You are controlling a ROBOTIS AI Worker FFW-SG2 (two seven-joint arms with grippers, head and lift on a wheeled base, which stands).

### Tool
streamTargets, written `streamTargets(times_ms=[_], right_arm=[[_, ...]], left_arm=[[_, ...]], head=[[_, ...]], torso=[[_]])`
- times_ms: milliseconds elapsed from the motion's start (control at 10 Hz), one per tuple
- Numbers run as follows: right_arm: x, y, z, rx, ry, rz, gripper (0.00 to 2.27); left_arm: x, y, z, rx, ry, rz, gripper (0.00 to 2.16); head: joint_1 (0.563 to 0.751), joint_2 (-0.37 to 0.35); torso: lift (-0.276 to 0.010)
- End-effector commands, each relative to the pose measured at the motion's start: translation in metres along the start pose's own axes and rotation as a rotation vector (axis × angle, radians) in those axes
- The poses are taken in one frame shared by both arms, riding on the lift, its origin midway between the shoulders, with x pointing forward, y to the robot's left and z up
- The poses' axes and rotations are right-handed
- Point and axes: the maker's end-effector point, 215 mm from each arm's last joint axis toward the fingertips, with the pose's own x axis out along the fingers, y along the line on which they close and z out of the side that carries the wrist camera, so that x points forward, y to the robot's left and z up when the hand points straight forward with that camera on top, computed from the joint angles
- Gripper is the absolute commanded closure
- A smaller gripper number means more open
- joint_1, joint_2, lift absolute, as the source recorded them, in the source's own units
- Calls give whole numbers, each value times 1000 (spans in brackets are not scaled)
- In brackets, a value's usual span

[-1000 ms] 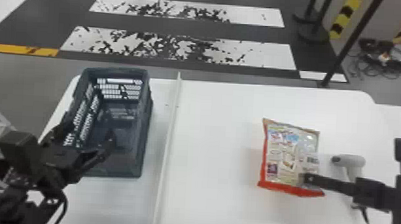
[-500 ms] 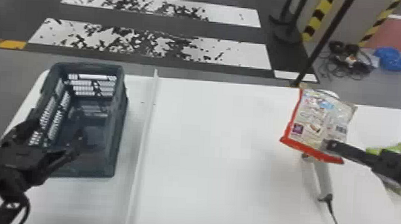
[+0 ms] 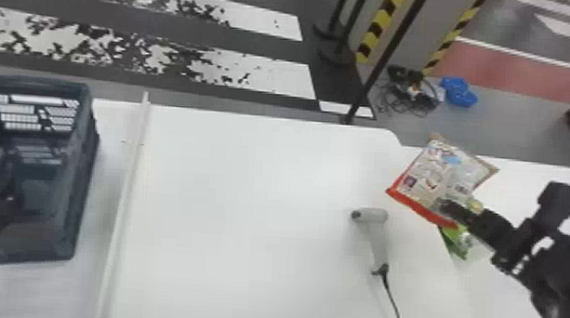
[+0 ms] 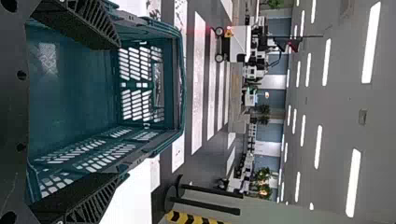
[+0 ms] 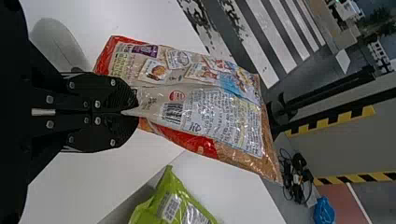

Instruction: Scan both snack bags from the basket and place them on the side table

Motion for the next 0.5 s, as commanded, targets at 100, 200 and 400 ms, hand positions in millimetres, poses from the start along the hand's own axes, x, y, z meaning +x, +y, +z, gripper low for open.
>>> streamTargets(times_ms=[100,200,400], right_arm=[[13,-54,23,81,-107,-123,2250],[16,-77,31,140,-162,-161,2250],[23,-119,20,286,-171,-211,2246]], left_arm=[[0,0,-1,1,2,0,-2],[-1,0,0,0,1,-1,-2],[-1,-1,-1,0,2,-3,-2]], head=[[695,-350],[695,-350],[695,-350]], torso=[[-75],[-75],[-75]])
